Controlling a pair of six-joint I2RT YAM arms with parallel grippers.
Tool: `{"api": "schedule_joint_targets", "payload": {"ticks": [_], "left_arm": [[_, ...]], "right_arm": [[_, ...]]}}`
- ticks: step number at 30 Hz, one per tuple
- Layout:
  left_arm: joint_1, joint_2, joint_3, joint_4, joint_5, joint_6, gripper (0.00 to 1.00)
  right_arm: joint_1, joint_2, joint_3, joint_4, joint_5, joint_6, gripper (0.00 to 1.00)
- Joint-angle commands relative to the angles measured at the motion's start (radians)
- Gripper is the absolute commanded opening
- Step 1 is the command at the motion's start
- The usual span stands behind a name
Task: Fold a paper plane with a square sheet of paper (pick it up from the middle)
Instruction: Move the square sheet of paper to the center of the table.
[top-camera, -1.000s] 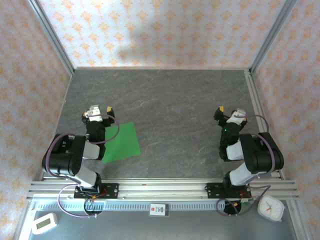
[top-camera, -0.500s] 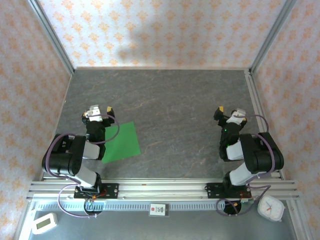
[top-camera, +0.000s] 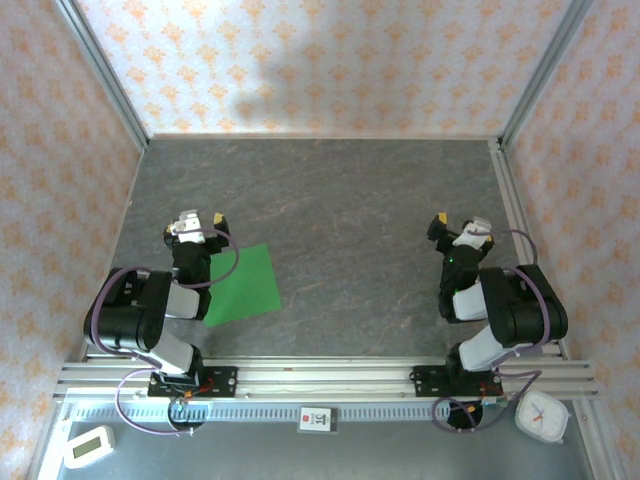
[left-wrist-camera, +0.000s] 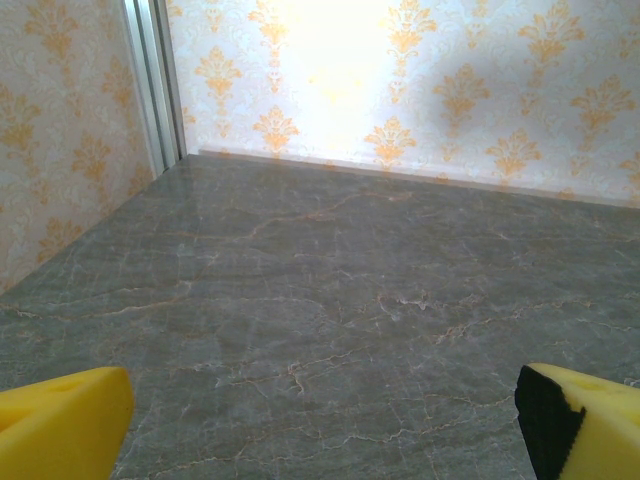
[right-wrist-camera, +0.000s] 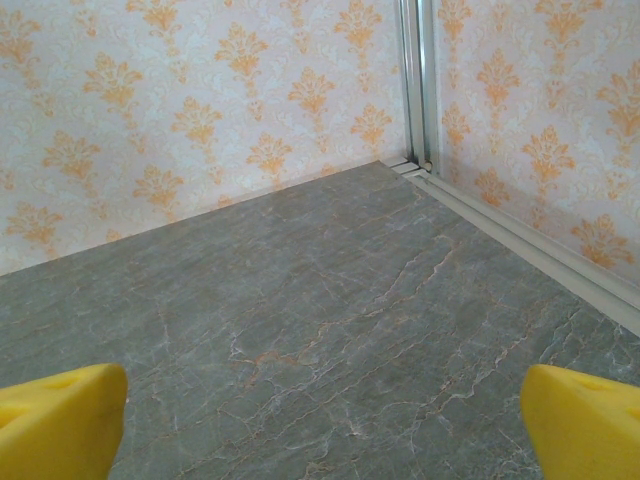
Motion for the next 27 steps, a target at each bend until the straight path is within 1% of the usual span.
{"api": "schedule_joint_targets", "payload": {"ticks": [1, 7, 9, 10, 13, 15, 16, 17, 19, 20, 21, 22, 24, 25, 26, 27], "left_arm": [[0.002, 0.003, 0.006, 0.026, 0.021, -0.016, 1.00], [0.002, 0.003, 0.001, 0.035, 0.020, -0.012, 1.00], [0.001, -0.005, 0.001, 0.033, -0.008, -0.020, 1.00], [0.002, -0.022, 0.006, 0.011, -0.033, -0.029, 1.00], [0.000, -0.111, 0.024, -0.097, -0.094, -0.048, 1.00], [-0.003, -0.186, 0.055, -0.228, -0.114, -0.069, 1.00], [-0.004, -0.224, 0.079, -0.313, -0.118, -0.088, 0.99], [-0.006, -0.261, 0.110, -0.402, -0.133, -0.133, 1.00], [-0.008, -0.327, 0.181, -0.597, -0.119, -0.230, 1.00], [-0.012, -0.355, 0.235, -0.713, -0.119, -0.292, 1.00], [-0.014, -0.372, 0.280, -0.806, -0.112, -0.352, 1.00], [-0.015, -0.382, 0.336, -0.933, -0.082, -0.406, 0.99], [-0.029, -0.381, 0.437, -1.134, -0.023, -0.493, 0.99], [-0.049, -0.375, 0.483, -1.254, -0.013, -0.535, 0.99], [-0.071, -0.369, 0.511, -1.320, -0.007, -0.560, 0.99], [-0.108, -0.359, 0.531, -1.389, -0.008, -0.571, 0.99]], "right_arm": [[0.004, 0.005, 0.011, 0.005, -0.006, -0.012, 1.00], [0.003, 0.005, 0.010, 0.006, -0.007, -0.010, 1.00], [0.001, -0.001, 0.003, 0.013, -0.009, -0.008, 1.00], [0.002, -0.009, -0.005, 0.031, 0.010, -0.007, 1.00], [0.002, -0.125, -0.014, -0.050, 0.022, -0.003, 1.00], [0.002, -0.198, -0.006, -0.121, 0.039, 0.003, 1.00], [0.003, -0.246, 0.009, -0.192, 0.067, 0.023, 1.00], [0.002, -0.296, 0.038, -0.302, 0.097, 0.069, 1.00], [-0.002, -0.361, 0.103, -0.509, 0.119, 0.166, 1.00], [-0.003, -0.404, 0.152, -0.611, 0.094, 0.230, 1.00], [-0.004, -0.425, 0.188, -0.715, 0.041, 0.268, 1.00], [-0.006, -0.446, 0.221, -0.792, -0.006, 0.306, 1.00], [-0.011, -0.491, 0.225, -0.850, -0.042, 0.440, 1.00], [-0.015, -0.525, 0.205, -0.834, -0.089, 0.481, 1.00], [-0.014, -0.555, 0.181, -0.805, -0.158, 0.494, 1.00], [-0.014, -0.587, 0.160, -0.777, -0.251, 0.513, 1.00]]}}
